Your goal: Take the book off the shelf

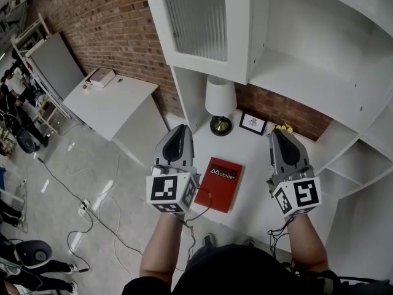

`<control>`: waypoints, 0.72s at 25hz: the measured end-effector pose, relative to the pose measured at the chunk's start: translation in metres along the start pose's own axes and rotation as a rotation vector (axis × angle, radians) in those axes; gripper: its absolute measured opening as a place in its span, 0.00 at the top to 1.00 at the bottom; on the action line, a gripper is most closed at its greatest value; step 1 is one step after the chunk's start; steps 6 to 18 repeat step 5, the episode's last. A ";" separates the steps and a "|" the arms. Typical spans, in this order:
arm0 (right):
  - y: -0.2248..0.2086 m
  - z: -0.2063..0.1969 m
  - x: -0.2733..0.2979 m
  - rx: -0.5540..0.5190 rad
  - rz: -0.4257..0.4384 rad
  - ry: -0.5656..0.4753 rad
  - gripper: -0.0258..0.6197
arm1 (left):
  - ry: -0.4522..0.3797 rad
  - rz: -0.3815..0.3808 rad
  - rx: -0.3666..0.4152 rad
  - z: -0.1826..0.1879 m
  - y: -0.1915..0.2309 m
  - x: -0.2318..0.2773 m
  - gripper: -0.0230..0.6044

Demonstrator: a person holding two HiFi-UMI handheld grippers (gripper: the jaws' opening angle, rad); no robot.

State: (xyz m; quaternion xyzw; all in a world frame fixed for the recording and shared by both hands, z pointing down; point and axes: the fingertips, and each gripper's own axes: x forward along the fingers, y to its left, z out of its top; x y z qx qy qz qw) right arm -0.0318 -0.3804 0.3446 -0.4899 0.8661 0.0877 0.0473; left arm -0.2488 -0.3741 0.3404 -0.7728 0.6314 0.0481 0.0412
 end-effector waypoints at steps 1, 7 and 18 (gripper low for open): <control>0.002 0.000 0.001 -0.001 -0.002 0.002 0.94 | 0.007 -0.002 -0.005 -0.001 0.002 0.001 0.92; 0.007 -0.003 0.009 -0.008 -0.009 0.007 0.94 | 0.032 -0.013 -0.022 -0.006 0.009 0.004 0.92; 0.007 -0.003 0.009 -0.008 -0.009 0.007 0.94 | 0.032 -0.013 -0.022 -0.006 0.009 0.004 0.92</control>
